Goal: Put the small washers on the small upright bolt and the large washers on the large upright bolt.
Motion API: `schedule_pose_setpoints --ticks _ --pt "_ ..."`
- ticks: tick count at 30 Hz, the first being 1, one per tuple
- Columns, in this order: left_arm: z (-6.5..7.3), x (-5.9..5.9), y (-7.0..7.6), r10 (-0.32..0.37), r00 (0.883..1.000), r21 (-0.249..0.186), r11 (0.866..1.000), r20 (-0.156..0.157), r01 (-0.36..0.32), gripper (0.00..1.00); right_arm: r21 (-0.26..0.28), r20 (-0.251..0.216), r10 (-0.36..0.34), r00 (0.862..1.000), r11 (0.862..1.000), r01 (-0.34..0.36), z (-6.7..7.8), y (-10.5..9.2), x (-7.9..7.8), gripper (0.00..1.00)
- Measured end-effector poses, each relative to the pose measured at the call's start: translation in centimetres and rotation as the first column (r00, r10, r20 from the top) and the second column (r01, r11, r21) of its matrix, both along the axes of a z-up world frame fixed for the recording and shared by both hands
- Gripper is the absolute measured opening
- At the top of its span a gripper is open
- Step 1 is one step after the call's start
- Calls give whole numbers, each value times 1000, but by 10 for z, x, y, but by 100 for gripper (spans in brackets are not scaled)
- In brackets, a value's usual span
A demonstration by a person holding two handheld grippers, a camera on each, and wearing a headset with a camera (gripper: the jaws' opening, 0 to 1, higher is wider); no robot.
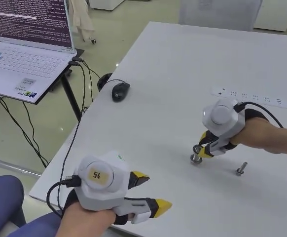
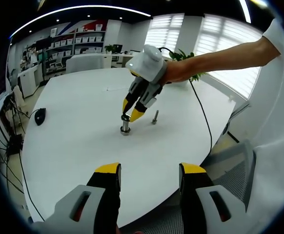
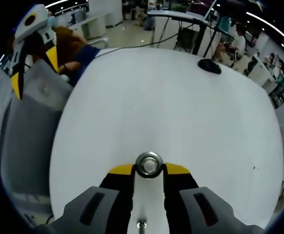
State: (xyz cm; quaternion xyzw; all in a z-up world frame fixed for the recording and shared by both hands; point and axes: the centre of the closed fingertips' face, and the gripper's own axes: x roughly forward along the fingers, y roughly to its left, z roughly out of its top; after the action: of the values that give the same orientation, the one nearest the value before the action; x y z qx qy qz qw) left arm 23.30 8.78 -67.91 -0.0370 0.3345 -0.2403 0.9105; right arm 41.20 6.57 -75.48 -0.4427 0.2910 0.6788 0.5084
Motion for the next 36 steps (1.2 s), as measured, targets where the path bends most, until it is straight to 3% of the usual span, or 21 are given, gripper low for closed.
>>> schedule_pose_setpoints --ticks 16,28,31,36 --pt "-2 -2 2 4 1000 1 1000 -5 -4 47 -40 -3 3 1000 999 -3 -28 0 8 23" --pt "-3 -6 8 19 1000 7 1000 -12 -19 47 -79 -23 -35 999 996 33 -54 0 8 23" --pt "-4 -6 10 22 1000 9 1000 -13 -22 47 -66 -32 -47 998 997 45 -55 3 8 23" --pt "-3 -4 10 24 1000 8 1000 -10 -23 47 -63 -4 -41 999 997 41 -50 0 8 24"
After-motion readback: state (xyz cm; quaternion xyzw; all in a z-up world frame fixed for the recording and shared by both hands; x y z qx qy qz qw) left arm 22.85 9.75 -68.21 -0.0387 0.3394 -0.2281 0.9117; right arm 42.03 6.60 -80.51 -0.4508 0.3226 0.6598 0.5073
